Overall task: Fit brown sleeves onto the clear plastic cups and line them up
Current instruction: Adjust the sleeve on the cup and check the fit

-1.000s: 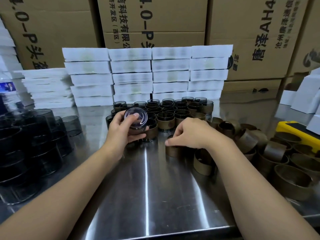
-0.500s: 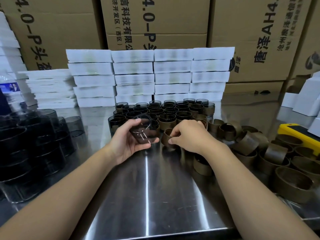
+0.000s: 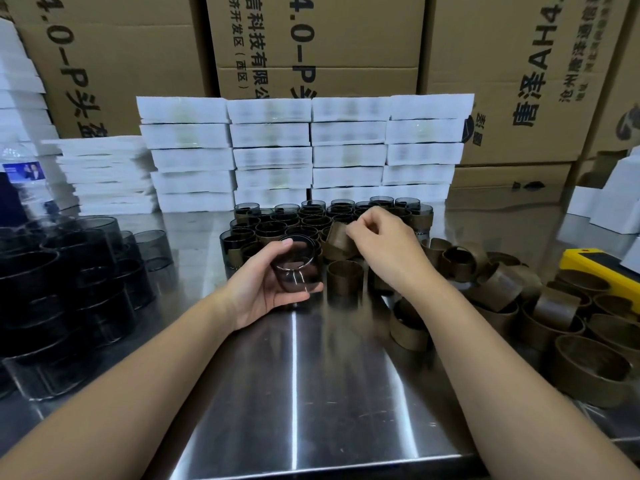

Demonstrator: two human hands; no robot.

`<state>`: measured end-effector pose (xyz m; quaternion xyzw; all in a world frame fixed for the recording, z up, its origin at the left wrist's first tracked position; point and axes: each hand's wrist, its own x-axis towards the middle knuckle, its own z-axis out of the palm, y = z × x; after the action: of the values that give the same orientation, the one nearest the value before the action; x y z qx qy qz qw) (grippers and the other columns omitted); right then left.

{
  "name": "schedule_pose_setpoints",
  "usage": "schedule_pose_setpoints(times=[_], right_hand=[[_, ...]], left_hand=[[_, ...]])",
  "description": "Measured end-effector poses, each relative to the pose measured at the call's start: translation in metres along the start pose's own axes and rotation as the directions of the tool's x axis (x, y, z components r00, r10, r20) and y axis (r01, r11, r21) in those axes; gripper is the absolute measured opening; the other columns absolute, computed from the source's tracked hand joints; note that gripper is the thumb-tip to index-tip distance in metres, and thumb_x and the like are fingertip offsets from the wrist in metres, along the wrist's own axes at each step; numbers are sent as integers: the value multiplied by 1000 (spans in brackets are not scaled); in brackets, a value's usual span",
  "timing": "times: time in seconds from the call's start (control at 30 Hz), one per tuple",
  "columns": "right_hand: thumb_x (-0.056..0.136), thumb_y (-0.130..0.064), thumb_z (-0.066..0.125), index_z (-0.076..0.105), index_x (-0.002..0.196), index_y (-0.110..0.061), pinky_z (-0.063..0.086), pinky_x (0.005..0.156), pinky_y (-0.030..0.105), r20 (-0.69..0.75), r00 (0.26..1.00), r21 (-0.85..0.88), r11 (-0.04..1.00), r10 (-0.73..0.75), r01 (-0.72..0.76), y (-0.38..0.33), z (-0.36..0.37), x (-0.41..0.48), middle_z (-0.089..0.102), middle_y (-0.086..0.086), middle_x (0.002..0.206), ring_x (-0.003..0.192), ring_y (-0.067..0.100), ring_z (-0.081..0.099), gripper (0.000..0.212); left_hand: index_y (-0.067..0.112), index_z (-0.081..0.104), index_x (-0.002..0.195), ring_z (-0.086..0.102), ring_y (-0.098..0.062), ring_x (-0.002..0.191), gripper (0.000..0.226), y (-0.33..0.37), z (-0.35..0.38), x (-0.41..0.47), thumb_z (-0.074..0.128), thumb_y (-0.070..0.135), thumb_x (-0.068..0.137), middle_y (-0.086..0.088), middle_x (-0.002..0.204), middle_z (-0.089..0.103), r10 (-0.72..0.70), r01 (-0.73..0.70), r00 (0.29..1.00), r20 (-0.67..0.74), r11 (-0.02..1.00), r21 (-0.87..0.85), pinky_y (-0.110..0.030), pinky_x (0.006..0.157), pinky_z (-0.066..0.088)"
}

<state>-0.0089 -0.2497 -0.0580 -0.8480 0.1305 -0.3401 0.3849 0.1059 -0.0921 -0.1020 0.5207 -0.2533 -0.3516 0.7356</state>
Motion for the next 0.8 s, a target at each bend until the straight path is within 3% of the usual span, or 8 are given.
schedule_pose_setpoints(times=[0.2,0.37,0.5,0.63,0.8], right_hand=[[81,-48,64,35,60,-18,31,54,18,-117,982,-11,988,-151,151,-5,6,-8,40,-7,56,54,7,37,47],[81,-34,66,35,61,-15,28,64,24,-61,953,-85,953,-296,291,-8,14,-14,40,-6,65,72,15,41,41],[78,-29,70,37,63,-22,30,68,14,10,925,-121,918,-379,377,-9,17,-19,42,-8,74,79,15,42,37],[75,-31,73,45,83,-23,34,69,12,56,900,-123,892,-432,436,-11,21,-22,44,-13,86,81,7,43,30],[72,-29,75,49,109,-23,38,74,14,95,897,-88,893,-433,440,-12,24,-25,43,-13,105,90,0,44,45]], left_hand=[[14,65,110,69,-43,95,53,1,-2,1,64,51,72,-17,107,71,-40,41,999,29,999,-28,-30,61,59],[12,65,114,66,-45,101,58,2,-4,2,58,53,75,-22,124,62,-64,65,997,40,998,-27,-33,64,59],[16,77,99,69,-37,98,52,2,-5,2,54,58,77,-14,106,71,-44,41,996,77,998,38,-33,68,59],[19,79,93,73,-25,83,56,1,-4,4,49,63,76,-7,92,74,-12,5,997,76,996,85,-34,71,59],[19,78,97,72,-23,91,59,-2,-7,5,52,67,73,-8,107,73,15,-22,997,80,996,89,-37,76,59]])
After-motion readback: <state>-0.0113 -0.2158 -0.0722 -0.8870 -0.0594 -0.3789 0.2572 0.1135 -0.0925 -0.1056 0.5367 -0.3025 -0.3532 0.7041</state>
